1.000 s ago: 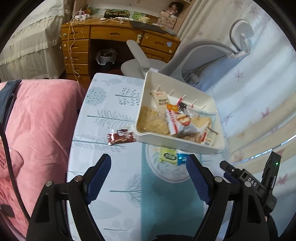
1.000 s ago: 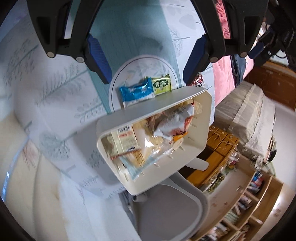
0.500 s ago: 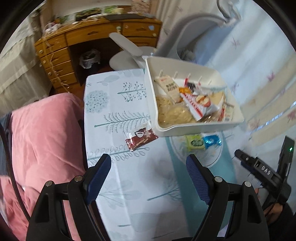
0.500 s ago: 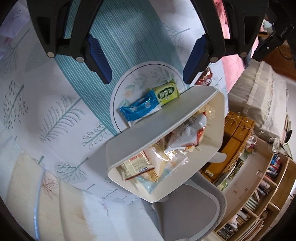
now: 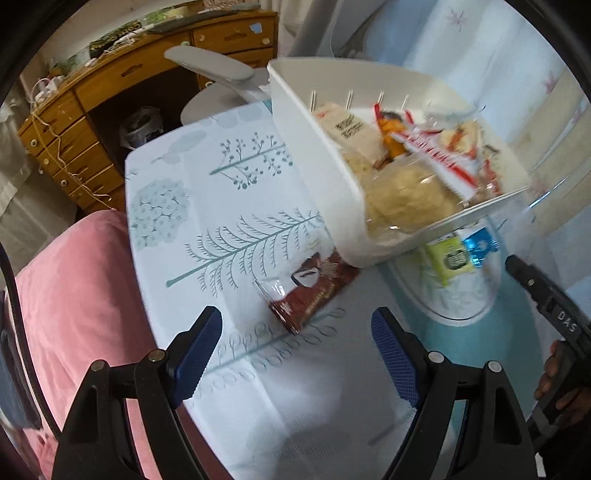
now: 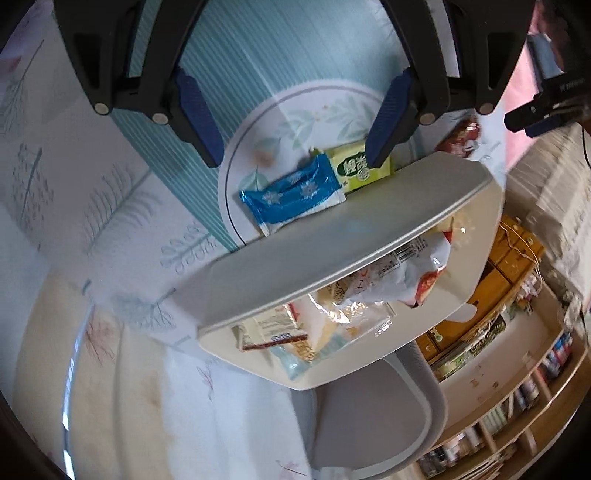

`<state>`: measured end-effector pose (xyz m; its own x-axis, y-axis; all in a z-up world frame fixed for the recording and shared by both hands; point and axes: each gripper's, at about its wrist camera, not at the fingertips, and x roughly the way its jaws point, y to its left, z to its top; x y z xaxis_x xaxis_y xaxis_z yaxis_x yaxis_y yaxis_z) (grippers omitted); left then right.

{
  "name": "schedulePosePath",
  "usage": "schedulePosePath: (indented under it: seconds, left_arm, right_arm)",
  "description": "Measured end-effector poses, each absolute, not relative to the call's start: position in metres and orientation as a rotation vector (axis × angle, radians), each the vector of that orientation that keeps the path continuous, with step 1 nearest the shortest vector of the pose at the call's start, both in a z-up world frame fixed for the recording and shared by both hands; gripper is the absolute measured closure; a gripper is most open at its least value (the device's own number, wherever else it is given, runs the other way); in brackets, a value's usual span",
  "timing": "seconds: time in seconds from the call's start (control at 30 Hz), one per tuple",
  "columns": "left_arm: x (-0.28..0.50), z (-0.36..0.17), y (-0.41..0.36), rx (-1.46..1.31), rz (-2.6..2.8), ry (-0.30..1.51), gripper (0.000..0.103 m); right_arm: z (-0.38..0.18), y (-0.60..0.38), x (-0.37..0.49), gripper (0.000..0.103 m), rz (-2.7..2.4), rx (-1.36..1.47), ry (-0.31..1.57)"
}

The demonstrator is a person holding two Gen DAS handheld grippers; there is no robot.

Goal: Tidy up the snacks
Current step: 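Move both tools back from the tray toward the remaining snacks, then grasp the brown chocolate pack with the left tool while the right tool grasps the blue wrapper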

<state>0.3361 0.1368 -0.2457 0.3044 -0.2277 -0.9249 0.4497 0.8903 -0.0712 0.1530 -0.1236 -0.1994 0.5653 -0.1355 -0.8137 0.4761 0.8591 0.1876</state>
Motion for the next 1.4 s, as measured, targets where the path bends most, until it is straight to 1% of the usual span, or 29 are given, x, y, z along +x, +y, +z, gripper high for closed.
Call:
schedulePosePath:
  seconds: [0.17, 0.33, 0.47, 0.6, 0.87, 0.93, 1.0, 1.03, 1.07, 1.1, 1.3, 1.4]
  left_arm:
    - [0.353, -0.268, 0.128, 0.255, -0.469, 1.178, 0.021]
    - [0.366, -0.281, 0.117, 0.281, -0.506, 1.172, 0.021]
    - [0.375, -0.289, 0.111, 0.298, -0.531, 1.184, 0.025]
    - [0.385, -0.301, 0.107, 0.294, -0.561, 1.24, 0.033]
    - [0.378, -0.303, 0.103, 0.338, -0.569, 1.193, 0.034]
    - [0.374, -0.303, 0.102, 0.35, -0.566, 1.176, 0.037]
    - [0.369, -0.304, 0.1, 0.363, -0.569, 1.162, 0.043]
    - [0.364, -0.304, 0.098, 0.377, -0.566, 1.155, 0.044]
    - [0.361, -0.303, 0.097, 0.383, -0.569, 1.145, 0.05]
    - [0.358, -0.303, 0.096, 0.38, -0.569, 1.143, 0.053]
    - [0.346, -0.303, 0.094, 0.367, -0.549, 1.152, 0.062]
    - [0.335, -0.3, 0.097, 0.363, -0.544, 1.164, 0.064]
  right_arm:
    - [-0.21, -0.112, 0.171, 0.024, -0.407, 0.259, 0.872]
    - [-0.225, -0.116, 0.187, 0.024, -0.428, 0.219, 0.887]
    - [-0.234, -0.121, 0.197, 0.024, -0.435, 0.217, 0.895]
    - [-0.24, -0.123, 0.206, 0.03, -0.423, 0.22, 0.918]
    - [-0.245, -0.125, 0.211, 0.032, -0.407, 0.243, 0.924]
    - [-0.246, -0.126, 0.21, 0.034, -0.407, 0.248, 0.924]
    - [-0.248, -0.126, 0.211, 0.037, -0.412, 0.243, 0.932]
    - [-0.248, -0.126, 0.21, 0.04, -0.416, 0.238, 0.938]
    - [-0.249, -0.125, 0.21, 0.046, -0.423, 0.225, 0.945]
    - [-0.25, -0.122, 0.21, 0.047, -0.432, 0.196, 0.957]
    - [-0.251, -0.119, 0.206, 0.052, -0.407, 0.169, 0.962]
    - [-0.25, -0.117, 0.204, 0.056, -0.392, 0.165, 0.973]
